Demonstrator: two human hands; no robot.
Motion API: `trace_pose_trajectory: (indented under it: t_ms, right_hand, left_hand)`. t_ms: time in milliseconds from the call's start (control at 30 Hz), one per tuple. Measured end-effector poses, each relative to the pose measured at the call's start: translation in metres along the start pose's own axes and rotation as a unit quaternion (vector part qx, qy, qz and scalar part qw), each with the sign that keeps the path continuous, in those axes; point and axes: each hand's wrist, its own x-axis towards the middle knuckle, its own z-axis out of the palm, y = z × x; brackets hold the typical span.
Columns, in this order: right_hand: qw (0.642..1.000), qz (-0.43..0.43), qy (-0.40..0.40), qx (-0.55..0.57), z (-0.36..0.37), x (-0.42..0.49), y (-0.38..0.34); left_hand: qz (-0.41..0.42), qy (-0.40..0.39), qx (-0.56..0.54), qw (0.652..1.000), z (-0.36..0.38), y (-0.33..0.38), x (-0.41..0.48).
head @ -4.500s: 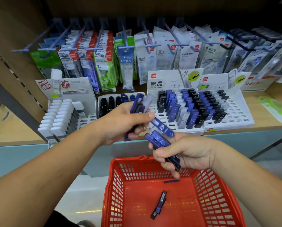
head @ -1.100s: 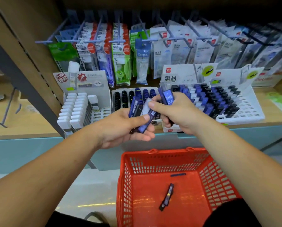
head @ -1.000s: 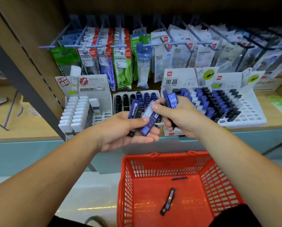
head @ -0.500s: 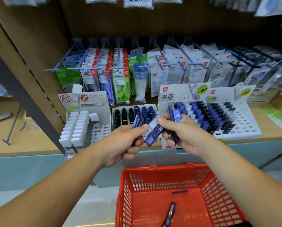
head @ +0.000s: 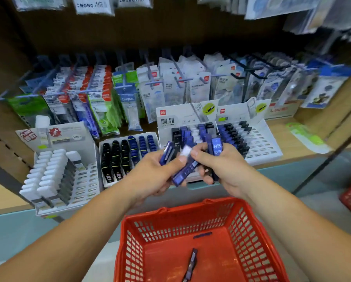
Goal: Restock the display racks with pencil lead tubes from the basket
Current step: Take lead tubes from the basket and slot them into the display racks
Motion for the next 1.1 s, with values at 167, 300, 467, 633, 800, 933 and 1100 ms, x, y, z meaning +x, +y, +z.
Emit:
trace_pose_trajectory:
  t_ms: [167, 300, 467, 633, 800, 933, 1100]
  right_hand:
    - [0.989, 0.018, 0.126, 0.069, -0.031, 0.009, -0.002]
    - [0.984, 0.026, 0.153, 0.081, -0.034, 0.013, 0.003]
    - [0.984, 0.018, 0.156, 0.080, -0.033, 0.015, 0.007]
    - [0.993, 0.013, 0.118, 0.014, -0.033, 0.012, 0.009]
    - [0.997, 0.056, 0.045, -0.026, -0.028, 0.007, 0.009]
    - [0.998, 0.046, 0.024, -0.023, -0.027, 0.005, 0.009]
    - [0.998, 0.038, 0.010, -0.045, -0.033, -0.002, 0.009]
  left_hand:
    - [-0.006, 0.059, 0.005, 0.998, -0.008, 0.000, 0.015]
    - [-0.021, 0.072, 0.005, 0.997, 0.000, -0.002, 0.025]
    - [-0.034, 0.068, -0.085, 0.993, 0.016, 0.001, 0.028]
    - [-0.030, 0.126, -0.142, 0.981, 0.014, 0.005, 0.035]
    - [-0.015, 0.150, -0.159, 0.976, 0.011, 0.011, 0.031]
    - [0.018, 0.175, -0.079, 0.981, 0.010, 0.012, 0.028]
    - [0.065, 0.214, 0.030, 0.974, 0.001, 0.013, 0.028]
